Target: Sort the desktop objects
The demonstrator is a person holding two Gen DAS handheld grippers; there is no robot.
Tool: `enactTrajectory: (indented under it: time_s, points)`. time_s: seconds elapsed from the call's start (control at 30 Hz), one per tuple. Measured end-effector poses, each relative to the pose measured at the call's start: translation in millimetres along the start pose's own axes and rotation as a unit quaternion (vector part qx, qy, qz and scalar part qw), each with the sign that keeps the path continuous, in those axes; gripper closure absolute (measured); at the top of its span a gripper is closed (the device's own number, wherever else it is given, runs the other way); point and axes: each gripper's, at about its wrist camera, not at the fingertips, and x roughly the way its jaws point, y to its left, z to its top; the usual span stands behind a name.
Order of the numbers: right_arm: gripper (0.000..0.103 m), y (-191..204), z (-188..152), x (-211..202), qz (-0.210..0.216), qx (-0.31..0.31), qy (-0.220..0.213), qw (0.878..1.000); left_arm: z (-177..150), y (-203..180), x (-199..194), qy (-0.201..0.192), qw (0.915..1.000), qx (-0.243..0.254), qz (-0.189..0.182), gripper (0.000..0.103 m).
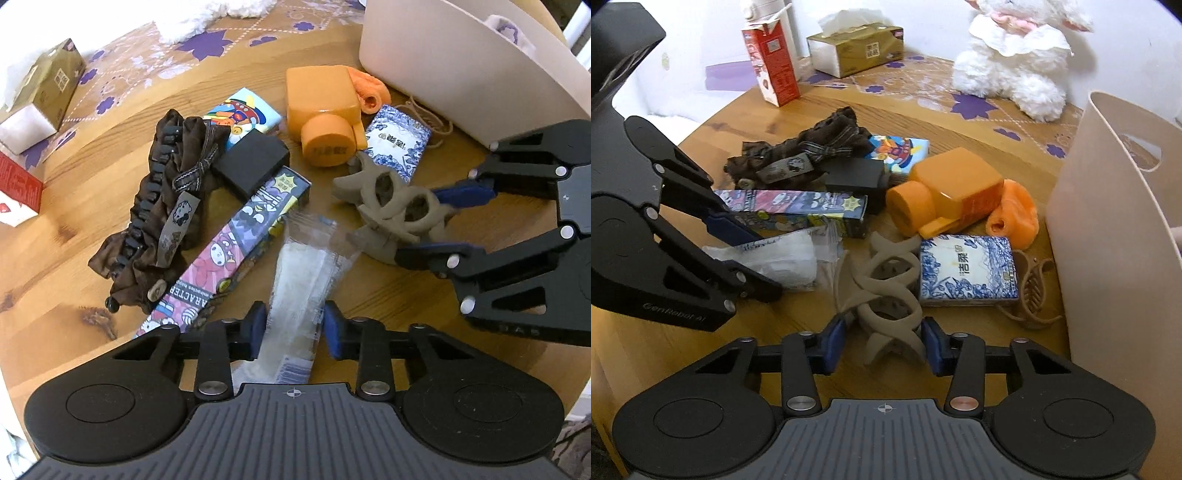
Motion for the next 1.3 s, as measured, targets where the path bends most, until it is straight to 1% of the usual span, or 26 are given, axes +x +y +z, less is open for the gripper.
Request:
enactTrajectory:
  time_s: [0.03,0.17,0.3,0.53,0.73,0.87,1.07,1.23,1.3]
  points:
    - [0.073,-1,-1,-2,0.006,0.002,0.001,1.000,-1,1,-1,-0.001,1.0000,-0.004,-0.001,0.073]
    - [0.072,-3,-4,-7,0.012,0.001,0.000,1.000,-4,3,-5,-0.006,0.9997,-0.024,-0.006,0.075]
    - [0.072,-5,-8,-16,0.022,0.007,-0.009,1.000,-9,4,-15,-0.018,0.9991,-0.038,-0.006,0.075]
    - [0.072,-4,-7,-38,0.027,0.009,-0.037,0.999,-8,8,-36,-0.048,0.9969,-0.062,-0.004,0.075]
    - [0.073,-6,-2,-62,0.032,0.005,-0.065,0.997,2,5,-55,-0.074,0.9953,-0.063,-0.003,0.075]
    - [0.072,-13,-1,-78,0.028,0.010,-0.086,0.996,16,-1,-64,-0.093,0.9940,-0.059,-0.001,0.075]
    - [0.072,-27,0,-109,0.013,0.021,-0.124,0.992,49,-13,-81,-0.118,0.9917,-0.051,-0.007,0.075]
    - [0.072,-49,-1,-131,-0.007,0.043,-0.150,0.988,82,-33,-95,-0.144,0.9893,-0.027,-0.003,0.075]
    - [0.072,-59,-3,-138,-0.019,0.054,-0.152,0.987,94,-42,-100,-0.153,0.9881,-0.013,-0.004,0.075]
